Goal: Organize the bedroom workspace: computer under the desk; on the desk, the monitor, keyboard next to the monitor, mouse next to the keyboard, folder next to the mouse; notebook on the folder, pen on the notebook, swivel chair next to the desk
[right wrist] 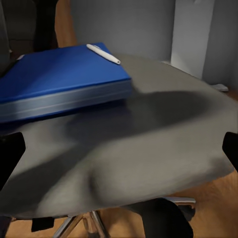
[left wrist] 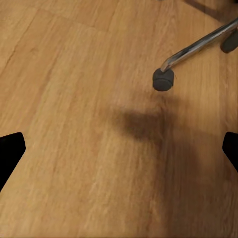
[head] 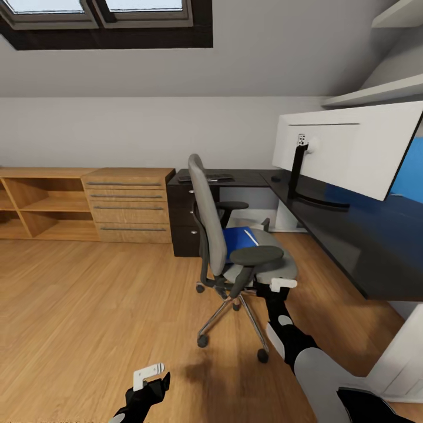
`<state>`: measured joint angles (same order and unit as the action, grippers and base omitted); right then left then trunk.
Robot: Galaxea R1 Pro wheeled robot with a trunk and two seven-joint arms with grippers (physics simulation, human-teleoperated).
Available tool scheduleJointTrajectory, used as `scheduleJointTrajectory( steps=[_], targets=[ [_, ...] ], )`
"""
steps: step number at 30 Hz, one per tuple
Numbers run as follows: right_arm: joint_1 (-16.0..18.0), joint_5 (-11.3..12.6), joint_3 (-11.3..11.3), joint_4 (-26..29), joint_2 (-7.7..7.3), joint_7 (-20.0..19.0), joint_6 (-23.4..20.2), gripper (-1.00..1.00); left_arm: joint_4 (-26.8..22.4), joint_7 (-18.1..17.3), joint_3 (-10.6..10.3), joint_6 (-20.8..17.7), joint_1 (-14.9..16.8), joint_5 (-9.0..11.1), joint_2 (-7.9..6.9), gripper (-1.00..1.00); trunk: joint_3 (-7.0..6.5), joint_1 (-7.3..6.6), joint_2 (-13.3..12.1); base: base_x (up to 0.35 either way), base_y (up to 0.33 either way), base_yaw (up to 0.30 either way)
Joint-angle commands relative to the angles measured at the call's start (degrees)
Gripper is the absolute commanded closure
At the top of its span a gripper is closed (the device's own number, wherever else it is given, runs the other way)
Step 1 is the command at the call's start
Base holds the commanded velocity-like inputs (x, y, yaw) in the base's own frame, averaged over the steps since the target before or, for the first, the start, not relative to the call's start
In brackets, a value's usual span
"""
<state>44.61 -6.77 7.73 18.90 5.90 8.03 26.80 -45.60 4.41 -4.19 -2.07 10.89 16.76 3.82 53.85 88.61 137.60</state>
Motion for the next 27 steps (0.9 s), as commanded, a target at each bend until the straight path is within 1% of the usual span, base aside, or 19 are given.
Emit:
scheduleJointTrajectory(
  steps=[1,16,20,27],
  targets=[
    [0.04,-0.61,0.36,-0.03,0.06,0.19,0.19,-1.00,-0.09,0.42,-0.24,-0.22,0.01,0.55,-0.04,-1.00,0.06,-0.01,0.02,0.000,0.000,0.043],
    [0.04,-0.61,0.29,-0.04,0.15,0.23,0.27,-1.00,-0.10,0.42,-0.21,-0.22,0.01,0.55,-0.04,-1.00,0.07,-0.01,0.02,0.000,0.000,0.020],
    [0.04,-0.61,0.28,-0.01,0.16,0.23,0.27,-1.00,-0.10,0.42,-0.21,-0.22,0.02,0.55,-0.04,-1.00,0.07,-0.01,0.02,0.000,0.000,0.157],
    [0.04,-0.61,0.31,0.12,0.15,0.41,0.27,-1.00,0.21,0.42,-0.24,-0.22,0.04,0.55,-0.04,-1.00,0.07,-0.01,0.02,0.000,0.000,0.235]
  ],
)
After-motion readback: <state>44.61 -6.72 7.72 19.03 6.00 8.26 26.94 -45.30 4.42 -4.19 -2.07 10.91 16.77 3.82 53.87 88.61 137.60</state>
